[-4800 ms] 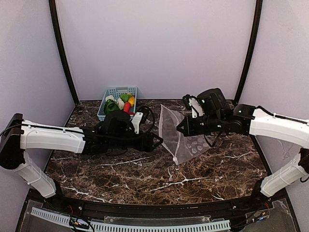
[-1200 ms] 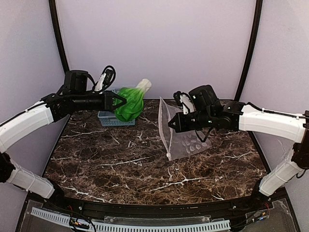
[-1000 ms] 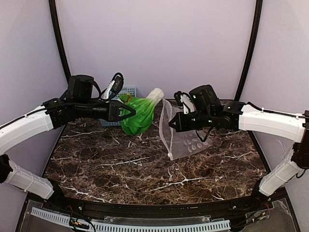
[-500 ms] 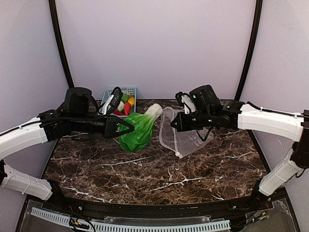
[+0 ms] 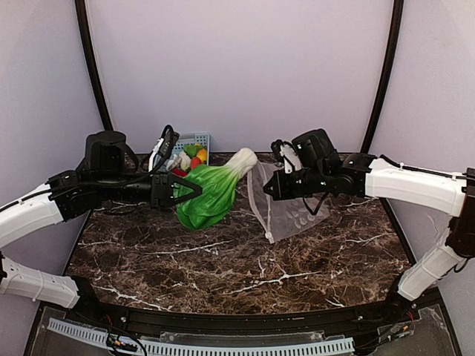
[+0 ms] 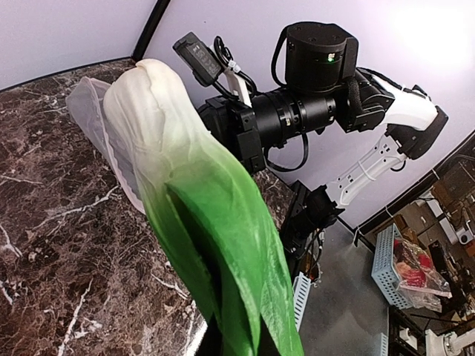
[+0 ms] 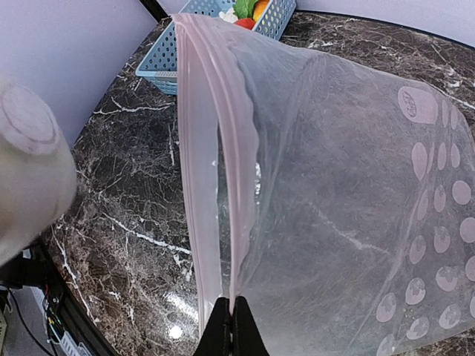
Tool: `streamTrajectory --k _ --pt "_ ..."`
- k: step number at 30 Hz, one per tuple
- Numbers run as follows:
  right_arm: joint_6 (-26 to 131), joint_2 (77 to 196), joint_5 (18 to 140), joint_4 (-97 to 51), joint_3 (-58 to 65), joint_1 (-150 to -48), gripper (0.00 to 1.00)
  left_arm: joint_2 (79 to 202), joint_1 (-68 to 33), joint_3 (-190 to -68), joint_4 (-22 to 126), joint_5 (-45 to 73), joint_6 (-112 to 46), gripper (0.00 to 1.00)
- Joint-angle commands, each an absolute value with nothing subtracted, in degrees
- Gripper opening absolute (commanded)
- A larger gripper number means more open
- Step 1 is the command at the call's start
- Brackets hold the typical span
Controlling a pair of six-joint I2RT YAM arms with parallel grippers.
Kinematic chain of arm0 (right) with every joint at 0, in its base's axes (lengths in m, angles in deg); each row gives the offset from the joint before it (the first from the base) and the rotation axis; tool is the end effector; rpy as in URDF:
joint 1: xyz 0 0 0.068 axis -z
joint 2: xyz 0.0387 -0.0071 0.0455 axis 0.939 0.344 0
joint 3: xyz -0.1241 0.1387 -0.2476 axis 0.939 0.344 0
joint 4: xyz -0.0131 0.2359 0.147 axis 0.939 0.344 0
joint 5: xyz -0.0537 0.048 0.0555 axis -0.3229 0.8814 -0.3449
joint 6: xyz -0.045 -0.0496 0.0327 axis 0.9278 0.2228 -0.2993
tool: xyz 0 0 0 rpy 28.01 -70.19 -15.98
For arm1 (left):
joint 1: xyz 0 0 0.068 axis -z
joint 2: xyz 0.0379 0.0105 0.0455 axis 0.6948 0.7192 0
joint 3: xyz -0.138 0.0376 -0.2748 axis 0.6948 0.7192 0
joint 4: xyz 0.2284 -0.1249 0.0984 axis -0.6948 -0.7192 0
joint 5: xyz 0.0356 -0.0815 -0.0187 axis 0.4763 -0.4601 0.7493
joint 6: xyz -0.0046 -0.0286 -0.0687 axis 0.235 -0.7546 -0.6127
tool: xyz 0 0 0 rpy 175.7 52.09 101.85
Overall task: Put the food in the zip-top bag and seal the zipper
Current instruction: Place the fake vegetable in the zipper food storage bag.
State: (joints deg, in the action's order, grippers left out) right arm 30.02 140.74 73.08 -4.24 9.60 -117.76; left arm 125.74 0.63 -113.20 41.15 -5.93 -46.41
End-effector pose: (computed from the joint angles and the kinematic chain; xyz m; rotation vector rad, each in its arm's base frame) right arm 0.2514 0.2808 0.3187 -0.3920 2.2763 0.7607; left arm 0.1659 -0.2055 0.3885 0.7171 1.8304 -1.2716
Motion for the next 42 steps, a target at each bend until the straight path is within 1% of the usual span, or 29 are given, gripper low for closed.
streamTrajectory --k 1,8,13,24,29,34,39,42 --pt "30.4 140.8 73.8 -4.9 8.1 -117.3 0.00 127.2 1.2 -112.6 43.0 -8.9 -47.9 0.01" --pt "30.6 139.9 75.0 -5.6 8.4 -117.3 0.00 129.5 1.3 -111.8 44.9 -9.4 -48.9 0.01" --pt "31.1 139.2 75.8 -6.0 8.7 -117.3 0.00 131.0 1.3 -112.1 42.4 -6.9 -49.3 0.01" --pt "33.6 137.8 80.8 -9.0 10.4 -117.4 0.00 133.7 1.3 -112.4 38.6 -5.4 -49.2 0.01" --pt "36.7 138.6 86.0 -8.9 9.7 -118.0 0.00 135.8 1.3 -113.5 38.5 -8.4 -48.9 0.01" --pt "39.5 139.6 88.4 -6.8 8.8 -118.6 0.00 137.5 1.3 -114.2 39.8 -11.2 -48.1 0.01" --pt "41.9 139.8 86.9 -4.4 9.5 -118.6 0.00 137.9 1.3 -114.2 42.8 -16.6 -46.9 0.01" --pt "43.8 139.4 88.5 -4.1 10.1 -118.6 0.00 138.0 1.3 -114.5 42.4 -19.3 -45.6 0.01"
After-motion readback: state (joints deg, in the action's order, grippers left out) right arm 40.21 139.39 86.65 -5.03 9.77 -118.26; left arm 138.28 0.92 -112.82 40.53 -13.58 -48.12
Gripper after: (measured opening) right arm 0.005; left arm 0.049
